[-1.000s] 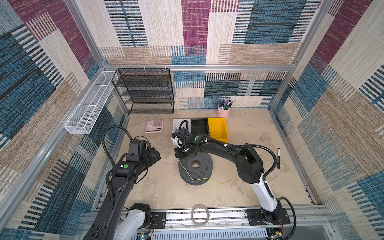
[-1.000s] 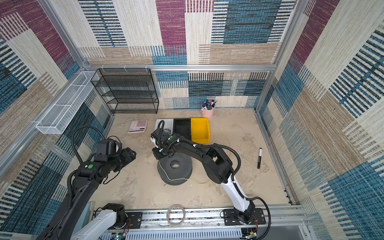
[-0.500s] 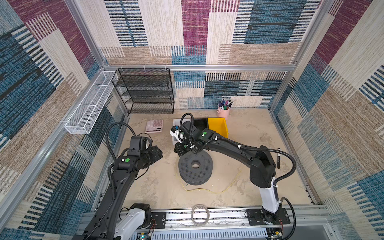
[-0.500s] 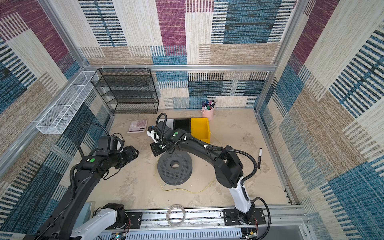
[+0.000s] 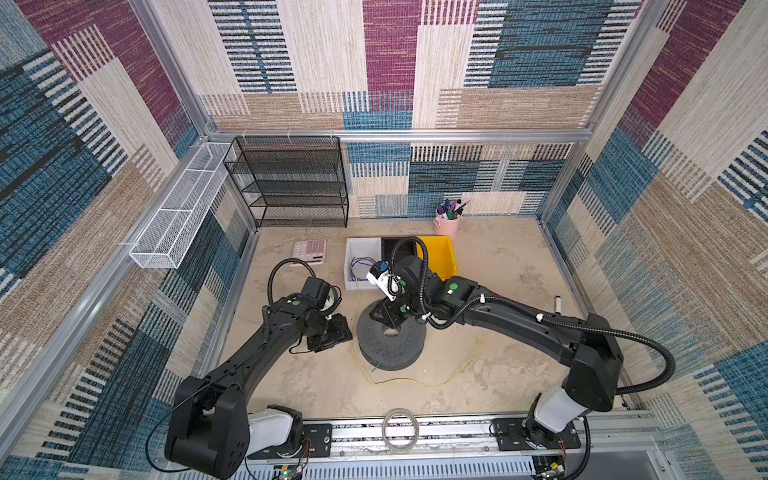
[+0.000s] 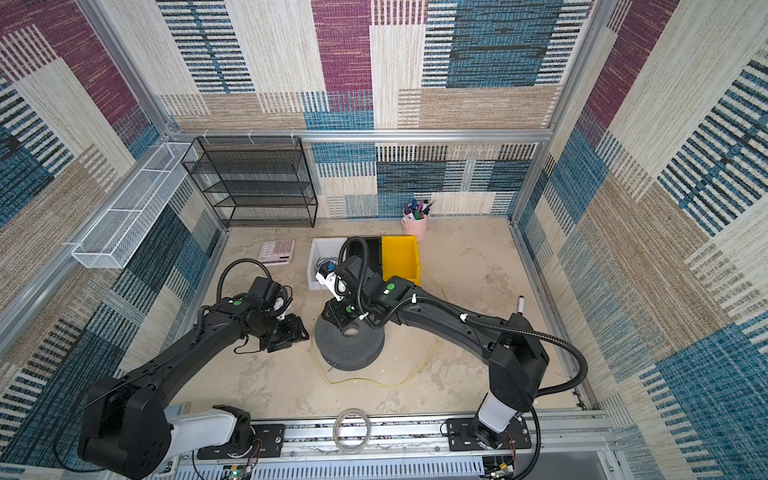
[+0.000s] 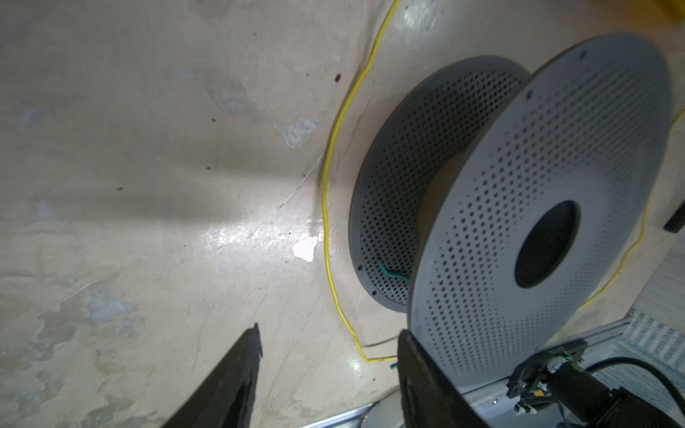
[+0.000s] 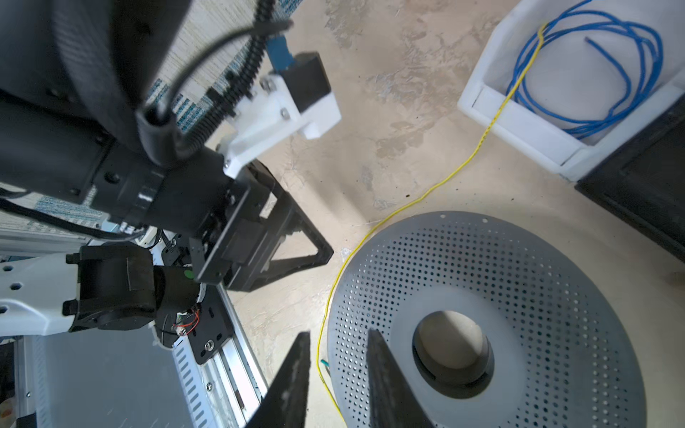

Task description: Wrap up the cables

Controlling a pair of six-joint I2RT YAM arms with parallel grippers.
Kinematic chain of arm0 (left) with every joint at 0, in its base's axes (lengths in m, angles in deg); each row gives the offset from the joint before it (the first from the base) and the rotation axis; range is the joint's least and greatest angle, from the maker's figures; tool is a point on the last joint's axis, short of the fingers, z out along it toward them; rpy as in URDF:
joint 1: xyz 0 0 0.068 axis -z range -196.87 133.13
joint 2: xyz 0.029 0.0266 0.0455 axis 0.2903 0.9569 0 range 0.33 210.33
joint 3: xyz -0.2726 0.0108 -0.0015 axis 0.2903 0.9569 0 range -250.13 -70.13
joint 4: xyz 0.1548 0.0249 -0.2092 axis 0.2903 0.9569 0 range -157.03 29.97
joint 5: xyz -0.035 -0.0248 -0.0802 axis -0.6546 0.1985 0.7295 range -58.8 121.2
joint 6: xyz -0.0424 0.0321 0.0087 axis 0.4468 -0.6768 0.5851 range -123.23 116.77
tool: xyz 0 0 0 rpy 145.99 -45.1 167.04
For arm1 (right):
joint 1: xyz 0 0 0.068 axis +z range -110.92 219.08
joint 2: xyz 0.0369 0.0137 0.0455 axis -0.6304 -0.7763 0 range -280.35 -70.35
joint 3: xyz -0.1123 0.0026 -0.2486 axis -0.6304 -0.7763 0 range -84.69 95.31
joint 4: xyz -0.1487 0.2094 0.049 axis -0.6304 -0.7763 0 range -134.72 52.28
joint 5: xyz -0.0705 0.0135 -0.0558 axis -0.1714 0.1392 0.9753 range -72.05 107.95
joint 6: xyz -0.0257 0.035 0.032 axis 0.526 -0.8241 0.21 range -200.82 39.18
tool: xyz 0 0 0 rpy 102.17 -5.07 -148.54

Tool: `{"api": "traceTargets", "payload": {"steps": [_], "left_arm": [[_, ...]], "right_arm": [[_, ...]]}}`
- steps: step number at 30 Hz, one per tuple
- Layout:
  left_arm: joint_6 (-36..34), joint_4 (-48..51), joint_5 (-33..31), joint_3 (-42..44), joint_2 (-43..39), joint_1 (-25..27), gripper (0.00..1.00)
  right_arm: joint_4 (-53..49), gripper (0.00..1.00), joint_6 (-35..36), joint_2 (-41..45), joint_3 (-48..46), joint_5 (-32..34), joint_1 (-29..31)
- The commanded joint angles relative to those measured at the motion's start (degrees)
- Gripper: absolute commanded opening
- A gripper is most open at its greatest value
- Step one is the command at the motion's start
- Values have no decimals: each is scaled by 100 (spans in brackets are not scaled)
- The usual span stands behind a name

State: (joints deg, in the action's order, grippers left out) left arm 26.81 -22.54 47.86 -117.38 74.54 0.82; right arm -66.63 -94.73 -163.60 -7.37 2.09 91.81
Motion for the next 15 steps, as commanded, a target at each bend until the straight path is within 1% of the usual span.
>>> {"api": "traceTargets", "payload": {"steps": [1, 5, 15], "left_arm": [[41, -38, -7, 63, 252, 167, 60], [94, -83, -214, 87, 395, 207, 57], [71, -162, -275, -36, 944, 336, 55]], "right_arm": [[526, 31, -39, 112, -202, 116, 4], [629, 32, 3, 190, -349, 139, 7], [977, 32, -75, 437, -725, 175, -3]]}}
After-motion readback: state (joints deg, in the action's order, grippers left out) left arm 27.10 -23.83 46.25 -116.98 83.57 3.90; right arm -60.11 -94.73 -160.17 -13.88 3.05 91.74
